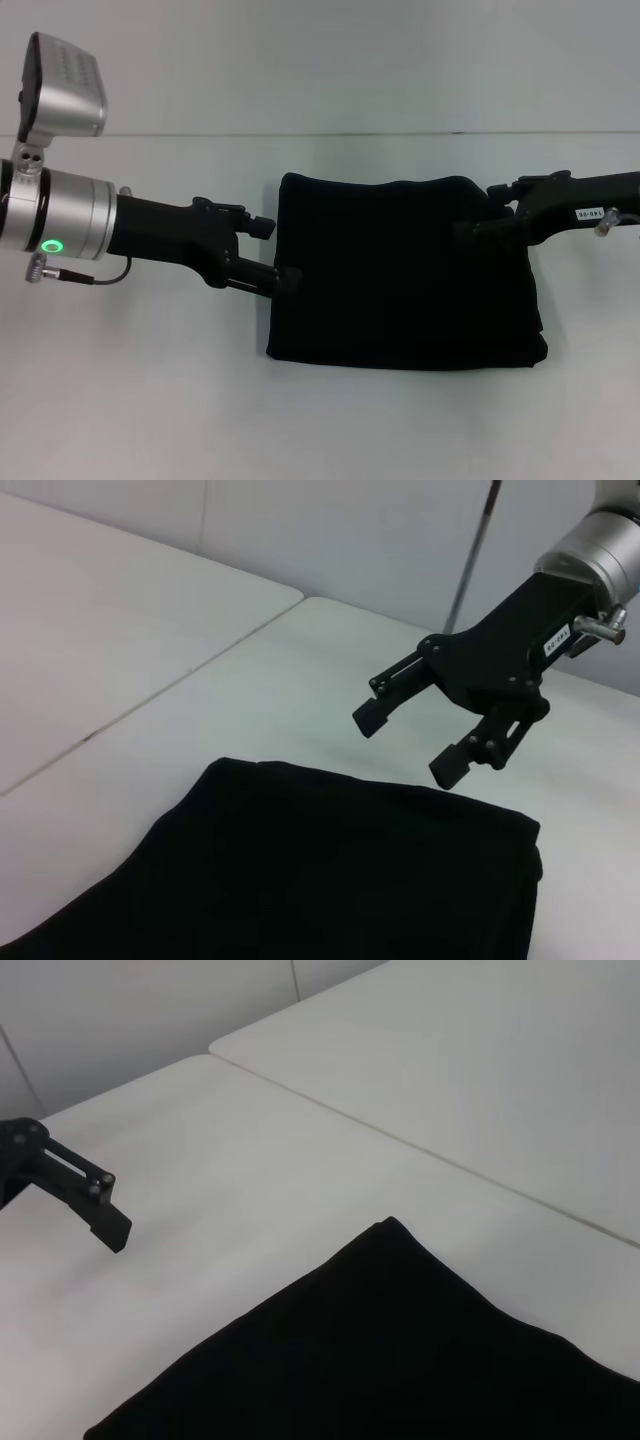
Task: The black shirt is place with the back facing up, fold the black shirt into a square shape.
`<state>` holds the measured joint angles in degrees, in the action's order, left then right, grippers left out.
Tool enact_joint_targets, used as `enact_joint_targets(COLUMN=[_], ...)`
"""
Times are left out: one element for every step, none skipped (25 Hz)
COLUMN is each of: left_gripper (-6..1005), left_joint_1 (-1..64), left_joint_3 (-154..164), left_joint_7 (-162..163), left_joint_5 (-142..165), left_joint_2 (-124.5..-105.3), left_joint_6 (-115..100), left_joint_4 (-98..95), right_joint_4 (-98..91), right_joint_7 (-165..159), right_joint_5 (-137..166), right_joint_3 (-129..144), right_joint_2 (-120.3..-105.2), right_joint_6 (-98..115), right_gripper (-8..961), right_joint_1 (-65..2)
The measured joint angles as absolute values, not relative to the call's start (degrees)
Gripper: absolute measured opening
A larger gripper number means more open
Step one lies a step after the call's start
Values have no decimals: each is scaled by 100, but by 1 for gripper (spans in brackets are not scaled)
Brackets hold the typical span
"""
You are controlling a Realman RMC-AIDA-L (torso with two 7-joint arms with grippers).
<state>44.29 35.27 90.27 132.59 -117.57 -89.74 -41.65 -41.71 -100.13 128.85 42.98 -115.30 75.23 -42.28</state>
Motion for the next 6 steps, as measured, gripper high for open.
enact_joint_targets(left_gripper=[888,888,888,888,888,888], left_joint_1=[4430,4430,4426,4421,4413,4409], left_joint_3=[3509,3497,3485,3481,3481,3480], left_joint_7=[9026,9026,9026,9026,9026,9026], left_joint_5=[13265,13269,13274,13277,13278,13278], left_joint_2=[-11754,-11752,-11752,-11751,-11751,-11751], left_joint_6=[-8981,-8984,-8983,-8983,-8982,-8979], left_joint_4=[-4165,-4166,-4168,-4171,-4176,-4180], right_joint_4=[-4168,-4165,-4165,-4165,-4165,-4165], right_joint_7=[-10011,-10009,-10009,-10009,-10009,-10009], right_joint_5=[12884,12883,12882,12882,12882,12881], right_joint_3=[4298,4297,4298,4298,4298,4297], right_joint_2=[-11530,-11531,-11531,-11531,-11531,-11531], right_joint_6=[7514,7506,7502,7502,7502,7501], right_gripper=[927,927,927,927,927,927], right_joint_1=[-4229,-4229,-4235,-4235,-4242,-4249])
